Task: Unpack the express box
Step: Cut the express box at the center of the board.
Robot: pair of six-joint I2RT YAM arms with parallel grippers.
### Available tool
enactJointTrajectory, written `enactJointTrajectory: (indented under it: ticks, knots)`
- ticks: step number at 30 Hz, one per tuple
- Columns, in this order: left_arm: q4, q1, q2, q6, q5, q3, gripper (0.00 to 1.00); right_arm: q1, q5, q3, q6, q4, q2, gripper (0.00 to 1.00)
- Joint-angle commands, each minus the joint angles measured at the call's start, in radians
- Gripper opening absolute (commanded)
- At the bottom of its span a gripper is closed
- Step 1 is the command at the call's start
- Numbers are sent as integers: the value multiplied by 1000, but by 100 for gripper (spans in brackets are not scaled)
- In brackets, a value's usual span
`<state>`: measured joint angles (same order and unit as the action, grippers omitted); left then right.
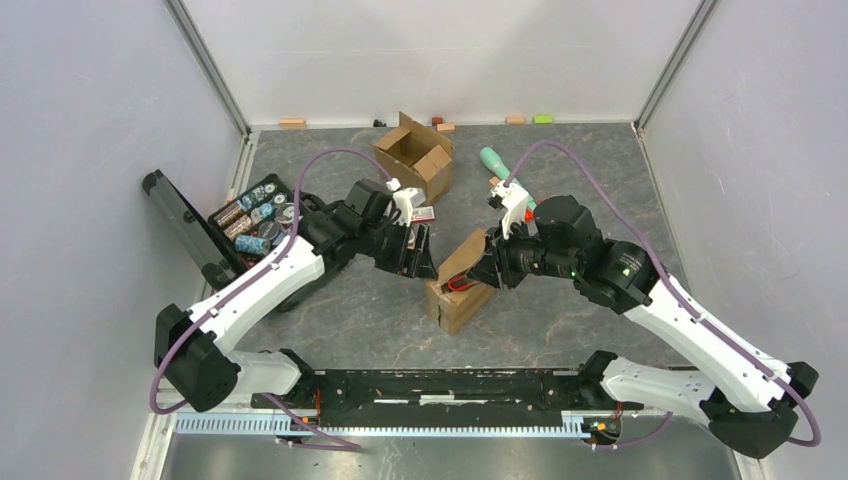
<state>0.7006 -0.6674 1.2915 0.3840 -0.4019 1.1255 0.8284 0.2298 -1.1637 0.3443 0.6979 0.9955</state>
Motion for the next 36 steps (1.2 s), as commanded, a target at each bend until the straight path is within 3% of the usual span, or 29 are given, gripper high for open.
enactJointTrajectory:
  ticks: [1,16,36]
  knots:
    - [2,-3,-1,-32,10,-10,79,-6,-69,-55,-55,104,-13,0]
    - [-10,-2,23,-39,33,-9,78,-6,-17,-63,-77,137,-12,0]
    - [-33,26,178,-63,184,-10,74,-6,-2,-77,-124,227,-15,0]
